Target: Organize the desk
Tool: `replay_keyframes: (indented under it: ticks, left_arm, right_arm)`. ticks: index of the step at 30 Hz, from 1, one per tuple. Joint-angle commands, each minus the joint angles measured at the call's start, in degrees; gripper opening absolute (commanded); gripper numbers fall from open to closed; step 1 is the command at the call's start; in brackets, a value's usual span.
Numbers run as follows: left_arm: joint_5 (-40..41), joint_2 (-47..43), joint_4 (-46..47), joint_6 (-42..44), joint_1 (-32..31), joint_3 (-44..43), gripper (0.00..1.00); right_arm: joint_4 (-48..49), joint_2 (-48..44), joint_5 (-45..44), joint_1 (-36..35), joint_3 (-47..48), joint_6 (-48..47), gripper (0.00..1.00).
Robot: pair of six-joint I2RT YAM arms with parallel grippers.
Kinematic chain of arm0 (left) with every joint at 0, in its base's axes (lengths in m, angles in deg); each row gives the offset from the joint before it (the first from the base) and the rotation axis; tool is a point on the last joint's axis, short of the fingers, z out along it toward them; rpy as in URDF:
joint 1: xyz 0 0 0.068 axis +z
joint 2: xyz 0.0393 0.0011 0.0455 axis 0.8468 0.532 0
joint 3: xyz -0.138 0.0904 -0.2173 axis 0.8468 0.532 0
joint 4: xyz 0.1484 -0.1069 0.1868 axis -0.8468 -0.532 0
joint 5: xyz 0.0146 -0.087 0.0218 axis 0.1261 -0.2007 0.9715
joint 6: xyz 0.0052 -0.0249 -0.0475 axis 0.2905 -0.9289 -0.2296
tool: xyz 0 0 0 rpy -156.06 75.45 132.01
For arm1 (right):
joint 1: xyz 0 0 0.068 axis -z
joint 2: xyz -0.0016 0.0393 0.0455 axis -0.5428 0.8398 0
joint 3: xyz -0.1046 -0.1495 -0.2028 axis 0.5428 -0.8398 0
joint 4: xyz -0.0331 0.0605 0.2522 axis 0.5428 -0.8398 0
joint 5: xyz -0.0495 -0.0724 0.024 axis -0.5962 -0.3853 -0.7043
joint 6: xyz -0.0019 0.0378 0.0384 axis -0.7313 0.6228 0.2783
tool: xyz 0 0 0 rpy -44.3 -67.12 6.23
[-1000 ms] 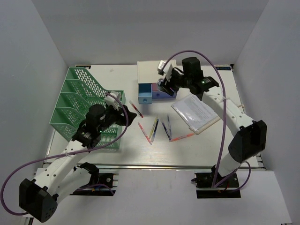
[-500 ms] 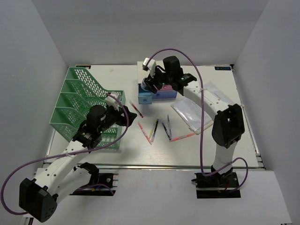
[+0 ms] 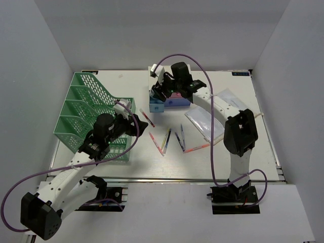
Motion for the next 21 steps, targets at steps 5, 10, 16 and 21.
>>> replay_keyframes:
  ticks: [5, 10, 16, 21]
  left_arm:
    - [-1.06, -1.07, 0.94, 0.58, -0.29, 0.5, 0.8]
    - [-2.2, -0.37, 1.38, 0.49, -0.29, 0.68, 0.79]
    - [-2.73, 0.6, 1.82, 0.4, -0.29, 0.77, 0.78]
    - [-2.99, 1.57, 2.08, 0.32, -0.29, 1.12, 0.72]
  right_arm:
    - [3.57, -2.24, -2.36, -0.42, -0.6, -0.17, 0.73]
    - [3.83, -4.79, -2.62, -0.33, -1.92, -0.26, 0.75]
    - [3.74, -7.34, -2.8, -0.07, -4.03, -0.17, 0.8]
    - [3.74, -10.42, -2.71, 0.02, -6.22, 0.18, 0.8]
